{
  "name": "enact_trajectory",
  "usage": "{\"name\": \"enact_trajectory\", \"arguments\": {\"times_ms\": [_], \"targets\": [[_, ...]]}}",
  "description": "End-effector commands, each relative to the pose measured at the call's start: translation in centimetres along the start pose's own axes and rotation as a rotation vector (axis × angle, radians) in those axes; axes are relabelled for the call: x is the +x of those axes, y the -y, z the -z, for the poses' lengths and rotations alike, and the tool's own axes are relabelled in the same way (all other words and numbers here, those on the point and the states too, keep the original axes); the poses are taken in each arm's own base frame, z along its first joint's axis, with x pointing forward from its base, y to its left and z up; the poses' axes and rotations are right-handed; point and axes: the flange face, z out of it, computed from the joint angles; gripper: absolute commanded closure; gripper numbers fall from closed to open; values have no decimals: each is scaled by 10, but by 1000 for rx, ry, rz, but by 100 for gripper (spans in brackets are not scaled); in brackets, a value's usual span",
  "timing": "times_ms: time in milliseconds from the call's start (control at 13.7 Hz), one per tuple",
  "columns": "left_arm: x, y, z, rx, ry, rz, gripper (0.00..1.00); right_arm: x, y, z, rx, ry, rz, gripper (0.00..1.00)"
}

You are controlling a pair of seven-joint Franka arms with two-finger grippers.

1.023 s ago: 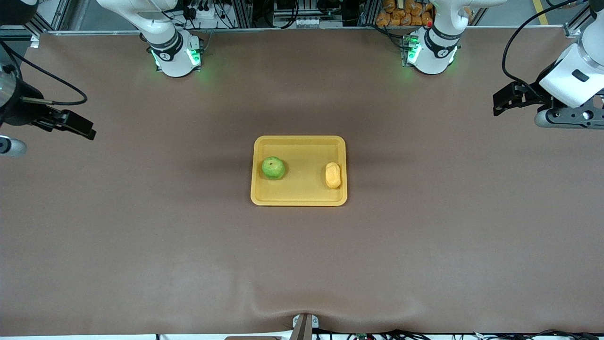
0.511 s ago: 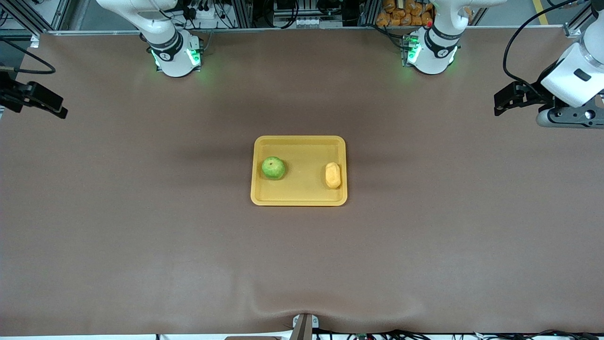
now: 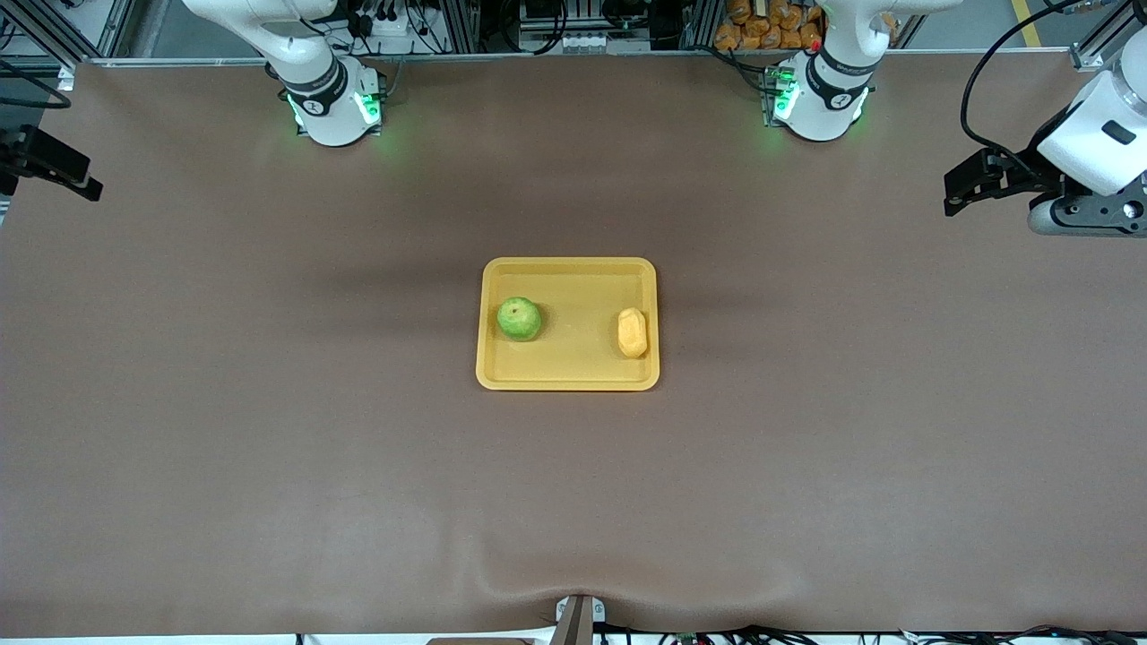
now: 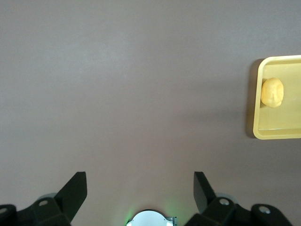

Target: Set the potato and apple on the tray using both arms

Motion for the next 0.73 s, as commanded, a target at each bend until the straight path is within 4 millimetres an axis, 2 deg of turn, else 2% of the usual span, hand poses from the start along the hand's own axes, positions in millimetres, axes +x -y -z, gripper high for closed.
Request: {"name": "enact_trajectory", "arguments": {"times_ms": [0,658], "targets": [[-9,2,13,0,0,-1,0,-8,1,1,22,-13,21,0],[-12,3,16,-8,3,3,0,-7,1,5,19,-28,17,0]]}}
